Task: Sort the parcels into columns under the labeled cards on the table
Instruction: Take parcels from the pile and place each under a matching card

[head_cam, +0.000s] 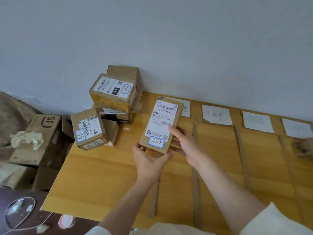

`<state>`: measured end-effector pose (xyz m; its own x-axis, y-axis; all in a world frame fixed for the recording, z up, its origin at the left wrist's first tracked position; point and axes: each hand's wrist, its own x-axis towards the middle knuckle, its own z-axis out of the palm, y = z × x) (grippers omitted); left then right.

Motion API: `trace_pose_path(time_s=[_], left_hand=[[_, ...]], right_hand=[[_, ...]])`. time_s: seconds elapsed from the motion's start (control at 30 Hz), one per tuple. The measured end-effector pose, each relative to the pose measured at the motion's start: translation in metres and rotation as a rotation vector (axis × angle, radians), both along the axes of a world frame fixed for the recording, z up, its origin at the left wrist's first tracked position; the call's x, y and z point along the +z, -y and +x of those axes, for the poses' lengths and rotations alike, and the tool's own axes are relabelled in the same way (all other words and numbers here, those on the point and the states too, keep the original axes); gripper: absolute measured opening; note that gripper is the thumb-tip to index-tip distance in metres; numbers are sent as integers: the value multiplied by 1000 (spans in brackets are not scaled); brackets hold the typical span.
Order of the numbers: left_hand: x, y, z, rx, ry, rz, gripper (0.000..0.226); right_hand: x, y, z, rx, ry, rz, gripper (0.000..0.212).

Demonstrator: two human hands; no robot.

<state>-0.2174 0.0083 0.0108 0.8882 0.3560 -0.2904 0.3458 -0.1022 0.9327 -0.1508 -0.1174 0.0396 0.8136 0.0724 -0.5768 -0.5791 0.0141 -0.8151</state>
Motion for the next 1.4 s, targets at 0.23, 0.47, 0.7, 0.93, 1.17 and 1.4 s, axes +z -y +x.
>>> trace_pose_path(time_s=[0.23, 0.47, 0.7, 0.93, 1.17, 1.4], left_hand=[[6, 24, 3, -204, 1, 23, 97], [3, 55, 1, -255, -25, 13, 94], [-2, 81, -9, -367, -112, 10, 89], [-7, 103, -13, -449, -224, 42, 68], [-13, 130, -18, -492, -293, 105, 64], [-17, 155, -20, -510, -341, 160, 49]], right_hand=[[7, 43, -2, -88, 40, 3, 33], [6, 79, -14, -118, 26, 19, 27], [-12, 121, -35, -184, -40, -10, 33], [-24, 169, -55, -346, -131, 0, 40], [-29, 228, -66, -590, -215, 40, 44], [-27, 296, -58, -852, -256, 105, 48]])
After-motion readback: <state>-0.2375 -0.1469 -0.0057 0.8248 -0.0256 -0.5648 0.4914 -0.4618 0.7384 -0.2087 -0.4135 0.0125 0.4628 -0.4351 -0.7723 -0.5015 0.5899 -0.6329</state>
